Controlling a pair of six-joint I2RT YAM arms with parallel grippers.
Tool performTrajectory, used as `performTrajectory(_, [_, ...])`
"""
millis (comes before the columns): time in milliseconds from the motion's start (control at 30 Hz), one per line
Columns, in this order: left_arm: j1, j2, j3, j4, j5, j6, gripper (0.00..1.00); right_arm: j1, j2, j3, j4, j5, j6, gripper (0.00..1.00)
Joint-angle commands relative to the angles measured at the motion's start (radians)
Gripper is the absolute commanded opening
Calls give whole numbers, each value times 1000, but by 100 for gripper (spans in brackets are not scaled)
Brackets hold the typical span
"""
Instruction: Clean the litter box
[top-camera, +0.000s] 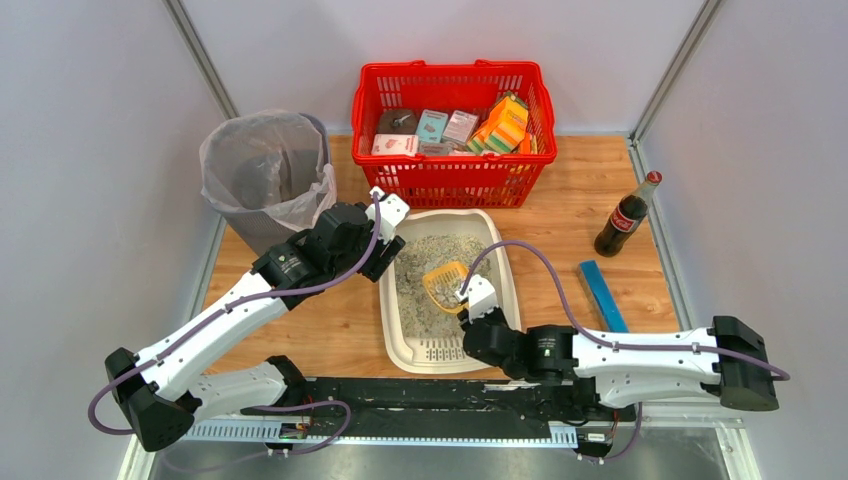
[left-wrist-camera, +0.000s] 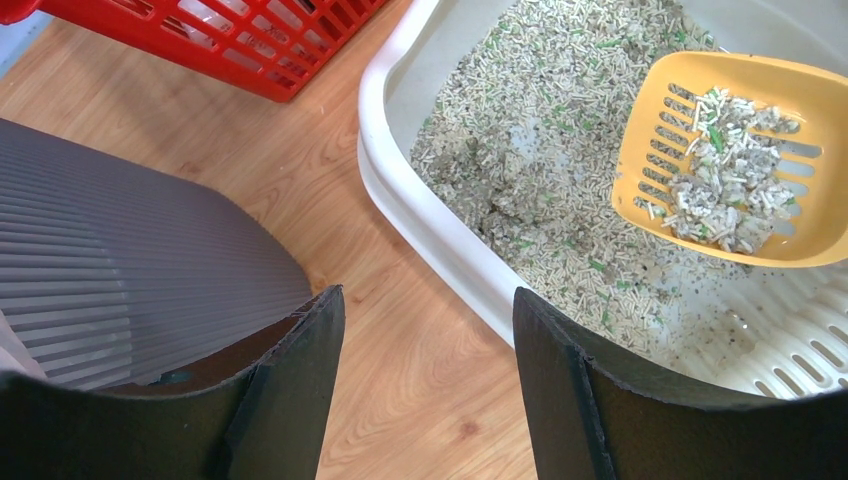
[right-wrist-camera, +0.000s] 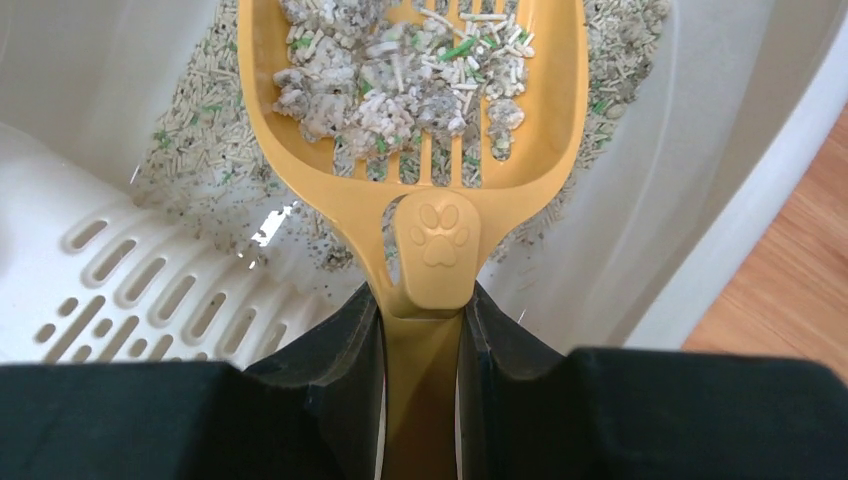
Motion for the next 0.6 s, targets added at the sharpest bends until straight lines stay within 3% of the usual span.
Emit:
performTrajectory(0, [2, -8, 10, 26, 0, -14, 71, -1, -15, -3, 98, -113, -48, 0])
performTrajectory(67, [2, -7, 8, 26, 7, -14, 70, 8, 13, 4, 117, -132, -35, 0])
performTrajectory(167, [2, -7, 10, 23, 11, -16, 71, 5, 67, 67, -96, 113, 68, 0])
performTrajectory(300, [2, -10, 8, 27, 5, -17, 70, 23, 4, -3, 147, -107, -68, 0])
performTrajectory(367, [2, -10, 8, 26, 7, -17, 70, 25, 46, 53, -30, 10, -5, 0])
performTrajectory(400, [2, -10, 8, 26, 7, -13, 70, 23, 60, 67, -97, 163, 35, 0])
performTrajectory(433, [2, -10, 8, 24, 0, -12, 70, 20, 52, 77, -150, 182, 75, 0])
performTrajectory(467, [1, -11, 8, 24, -1, -12, 70, 20, 35, 66, -111, 158, 45, 0])
performTrajectory(533, [2, -11, 8, 29, 3, -14, 70, 29, 2, 14, 89, -71, -66, 0])
performTrajectory(567, [1, -10, 7, 27, 5, -16, 71, 40, 15, 21, 98, -99, -69, 0])
